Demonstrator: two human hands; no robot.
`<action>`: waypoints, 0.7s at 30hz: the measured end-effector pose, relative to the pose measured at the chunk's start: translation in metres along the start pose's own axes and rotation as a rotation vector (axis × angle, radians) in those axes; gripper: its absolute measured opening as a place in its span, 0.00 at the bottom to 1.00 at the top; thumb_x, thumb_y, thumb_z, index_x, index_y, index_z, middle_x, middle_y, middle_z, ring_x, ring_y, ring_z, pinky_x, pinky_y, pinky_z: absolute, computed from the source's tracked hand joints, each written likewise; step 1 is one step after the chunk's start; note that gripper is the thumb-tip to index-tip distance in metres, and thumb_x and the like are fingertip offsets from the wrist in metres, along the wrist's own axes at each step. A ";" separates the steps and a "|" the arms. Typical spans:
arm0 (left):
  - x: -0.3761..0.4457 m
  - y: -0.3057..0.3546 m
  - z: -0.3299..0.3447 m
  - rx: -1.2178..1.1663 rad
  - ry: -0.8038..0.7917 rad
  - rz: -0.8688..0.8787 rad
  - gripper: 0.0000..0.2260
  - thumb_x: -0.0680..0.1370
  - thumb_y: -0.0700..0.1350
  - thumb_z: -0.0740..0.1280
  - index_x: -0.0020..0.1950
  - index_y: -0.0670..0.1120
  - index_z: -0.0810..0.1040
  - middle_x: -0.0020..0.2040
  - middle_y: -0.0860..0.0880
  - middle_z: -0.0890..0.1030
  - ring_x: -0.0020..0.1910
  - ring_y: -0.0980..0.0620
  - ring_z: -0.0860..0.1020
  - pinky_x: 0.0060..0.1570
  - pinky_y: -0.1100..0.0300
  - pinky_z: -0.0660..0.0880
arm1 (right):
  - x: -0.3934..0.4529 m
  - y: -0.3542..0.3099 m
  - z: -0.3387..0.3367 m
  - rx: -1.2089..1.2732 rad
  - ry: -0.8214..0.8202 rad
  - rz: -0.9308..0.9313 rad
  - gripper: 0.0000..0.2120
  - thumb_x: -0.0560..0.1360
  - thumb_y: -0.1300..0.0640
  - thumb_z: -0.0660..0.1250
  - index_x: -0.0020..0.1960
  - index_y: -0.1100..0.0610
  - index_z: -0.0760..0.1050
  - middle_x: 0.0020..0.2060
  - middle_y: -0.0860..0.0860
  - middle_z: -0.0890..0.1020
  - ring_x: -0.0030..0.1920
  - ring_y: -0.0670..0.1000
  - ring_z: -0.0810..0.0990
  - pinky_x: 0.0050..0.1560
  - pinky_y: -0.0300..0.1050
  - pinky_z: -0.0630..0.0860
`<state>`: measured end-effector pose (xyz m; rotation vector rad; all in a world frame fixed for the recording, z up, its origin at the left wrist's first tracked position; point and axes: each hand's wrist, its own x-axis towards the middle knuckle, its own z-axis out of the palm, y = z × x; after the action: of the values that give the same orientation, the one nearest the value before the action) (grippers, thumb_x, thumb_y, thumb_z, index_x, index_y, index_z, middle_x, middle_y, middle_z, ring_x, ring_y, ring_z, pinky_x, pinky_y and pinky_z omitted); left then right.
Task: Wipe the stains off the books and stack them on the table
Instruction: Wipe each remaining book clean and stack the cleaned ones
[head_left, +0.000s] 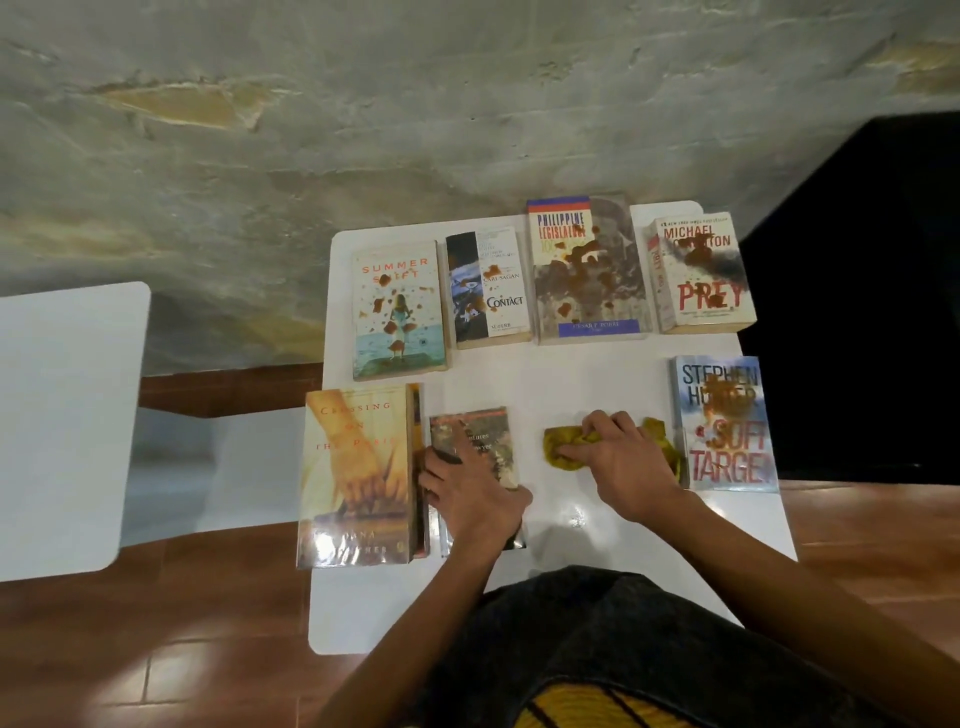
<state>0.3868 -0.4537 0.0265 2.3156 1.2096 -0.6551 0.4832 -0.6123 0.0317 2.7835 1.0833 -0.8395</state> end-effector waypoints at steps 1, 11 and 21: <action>0.000 -0.001 0.000 0.007 0.002 0.002 0.57 0.64 0.60 0.78 0.81 0.51 0.43 0.72 0.36 0.56 0.69 0.35 0.58 0.70 0.44 0.63 | 0.001 -0.001 0.000 0.012 0.004 0.010 0.28 0.78 0.61 0.63 0.72 0.36 0.69 0.66 0.50 0.67 0.64 0.55 0.66 0.58 0.51 0.70; 0.011 0.002 -0.006 0.078 -0.041 -0.033 0.64 0.61 0.64 0.80 0.79 0.49 0.37 0.66 0.35 0.57 0.65 0.37 0.63 0.64 0.47 0.72 | 0.000 -0.001 0.002 0.059 0.034 0.020 0.27 0.78 0.61 0.65 0.71 0.36 0.70 0.65 0.48 0.67 0.64 0.54 0.66 0.61 0.49 0.69; 0.009 0.006 -0.005 0.103 0.031 -0.029 0.67 0.58 0.63 0.80 0.78 0.52 0.35 0.63 0.37 0.61 0.58 0.39 0.67 0.56 0.53 0.72 | 0.000 0.000 0.004 0.113 0.045 0.047 0.27 0.78 0.61 0.65 0.70 0.36 0.71 0.65 0.48 0.67 0.64 0.53 0.65 0.61 0.48 0.68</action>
<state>0.3978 -0.4478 0.0261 2.4052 1.2535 -0.7096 0.4812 -0.6134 0.0280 2.9213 1.0018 -0.8638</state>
